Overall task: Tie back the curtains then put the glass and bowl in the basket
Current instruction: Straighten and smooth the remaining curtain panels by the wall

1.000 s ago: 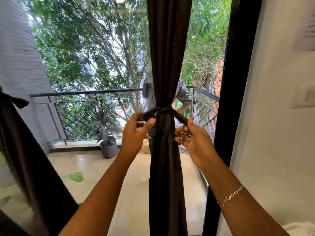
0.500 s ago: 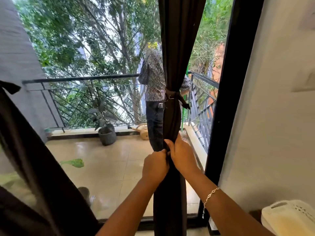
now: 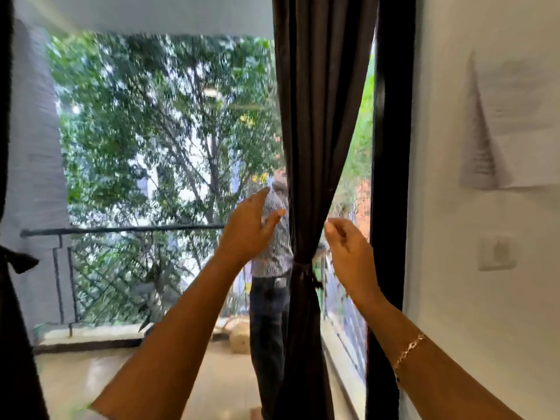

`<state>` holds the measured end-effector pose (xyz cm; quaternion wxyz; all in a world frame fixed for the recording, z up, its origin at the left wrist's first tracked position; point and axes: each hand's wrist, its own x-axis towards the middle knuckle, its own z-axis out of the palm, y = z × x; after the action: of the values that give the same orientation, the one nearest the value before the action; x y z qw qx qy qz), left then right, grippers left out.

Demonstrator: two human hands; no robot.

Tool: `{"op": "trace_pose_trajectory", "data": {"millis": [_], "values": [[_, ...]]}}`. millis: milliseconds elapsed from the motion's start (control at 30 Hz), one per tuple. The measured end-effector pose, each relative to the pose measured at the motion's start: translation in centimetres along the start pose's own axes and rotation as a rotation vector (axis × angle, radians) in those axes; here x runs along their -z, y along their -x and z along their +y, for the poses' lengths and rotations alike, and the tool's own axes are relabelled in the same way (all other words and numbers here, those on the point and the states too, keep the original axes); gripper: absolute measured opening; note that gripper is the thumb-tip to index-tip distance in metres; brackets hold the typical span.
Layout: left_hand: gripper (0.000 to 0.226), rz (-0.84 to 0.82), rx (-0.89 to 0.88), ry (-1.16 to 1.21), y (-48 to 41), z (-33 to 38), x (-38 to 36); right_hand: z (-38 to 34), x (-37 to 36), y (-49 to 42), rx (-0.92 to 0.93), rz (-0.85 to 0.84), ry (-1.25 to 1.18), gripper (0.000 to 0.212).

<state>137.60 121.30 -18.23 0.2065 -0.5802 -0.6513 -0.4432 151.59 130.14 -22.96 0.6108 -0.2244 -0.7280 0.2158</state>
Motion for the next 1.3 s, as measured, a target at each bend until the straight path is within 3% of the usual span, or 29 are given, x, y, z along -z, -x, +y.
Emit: {"op": "trace_pose_trajectory", "data": {"millis": [100, 233, 400, 567, 733, 867, 967, 1033, 1133, 1300], "values": [[0.067, 0.04, -0.108, 0.029, -3.8, 2.5, 1.3, -3.7, 1.2, -6.3, 0.094, 0.022, 0.029, 0.035], [0.08, 0.057, -0.176, 0.166, -8.4, 5.9, 3.2, -7.9, 3.0, -13.3, 0.118, 0.003, -0.001, 0.062], [0.121, 0.089, -0.178, 0.253, -15.2, 8.2, 4.7, -13.0, 5.7, -19.6, 0.115, -0.049, -0.138, 0.074], [0.08, 0.173, -0.195, 0.39, -18.4, 12.2, 6.9, -16.7, 7.4, -25.2, 0.147, -0.068, -0.274, 0.082], [0.094, 0.267, -0.148, 0.438, -22.0, 14.2, 6.1, -19.3, 7.7, -29.1, 0.219, -0.101, -0.388, 0.079], [0.071, 0.308, -0.172, 0.326, -23.4, 17.6, 2.9, -19.6, 8.0, -30.6, 0.4, -0.092, 0.066, 0.102], [0.037, 0.359, -0.142, 0.312, -24.2, 20.2, 0.4, -18.6, 9.5, -31.5, 0.589, 0.099, 0.387, 0.084], [0.025, 0.381, -0.143, 0.323, -25.2, 21.7, -1.3, -17.7, 11.6, -32.8, 0.616, 0.098, 0.516, 0.06], [0.037, 0.371, -0.164, 0.274, -26.4, 24.3, -3.1, -16.7, 15.0, -35.0, 0.496, 0.06, 0.605, 0.039], [0.056, 0.257, -0.257, 0.337, -27.3, 29.5, -5.7, -14.4, 20.5, -37.3, 0.341, 0.155, 0.583, 0.036]]}}
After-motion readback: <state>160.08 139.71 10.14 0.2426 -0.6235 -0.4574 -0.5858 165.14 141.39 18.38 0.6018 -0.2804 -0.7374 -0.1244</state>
